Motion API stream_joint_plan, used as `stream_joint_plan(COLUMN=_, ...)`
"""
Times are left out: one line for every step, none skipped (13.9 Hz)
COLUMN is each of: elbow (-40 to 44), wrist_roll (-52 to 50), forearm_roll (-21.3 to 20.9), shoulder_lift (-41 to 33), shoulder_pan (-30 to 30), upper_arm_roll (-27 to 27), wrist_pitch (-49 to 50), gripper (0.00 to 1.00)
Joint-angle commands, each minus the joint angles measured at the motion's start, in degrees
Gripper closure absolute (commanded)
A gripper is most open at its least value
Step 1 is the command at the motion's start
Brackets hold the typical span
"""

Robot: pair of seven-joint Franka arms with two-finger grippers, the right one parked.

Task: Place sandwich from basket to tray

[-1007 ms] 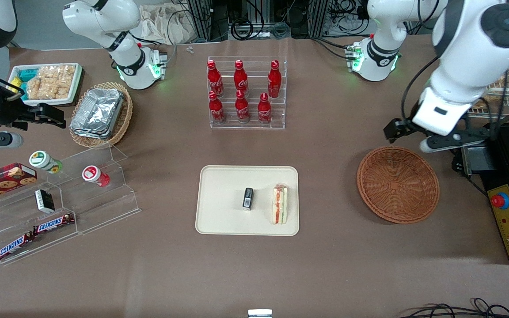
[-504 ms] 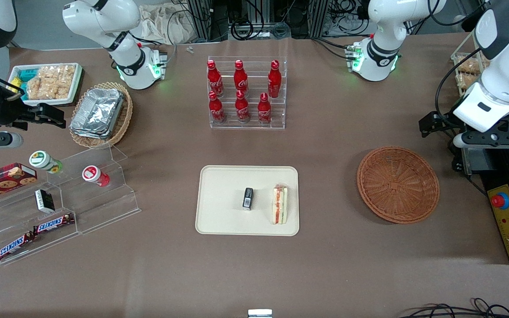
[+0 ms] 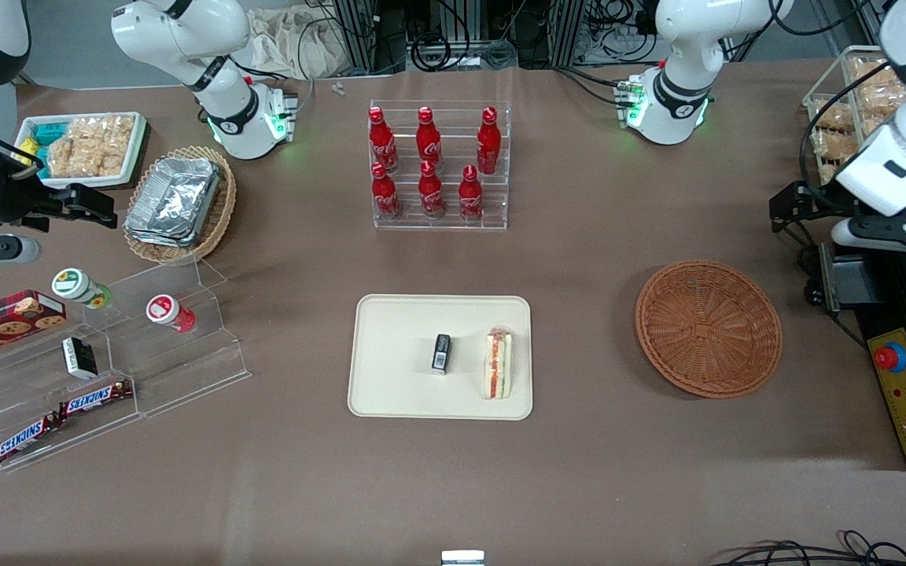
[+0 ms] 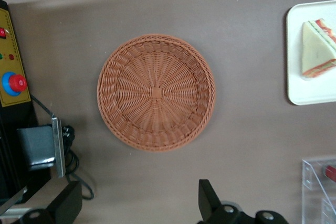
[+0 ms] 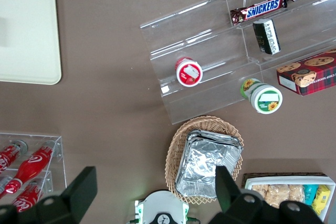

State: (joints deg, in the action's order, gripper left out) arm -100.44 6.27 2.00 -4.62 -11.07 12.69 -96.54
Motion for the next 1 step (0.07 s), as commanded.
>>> stream_joint_plan(elbow=10.78, wrist_roll=1.37, forearm_roll=0.03, shoulder_lift=7.61, shoulder_pan=-0.97, upper_arm_roll=0.14, wrist_pitch=6.45, gripper=0.0)
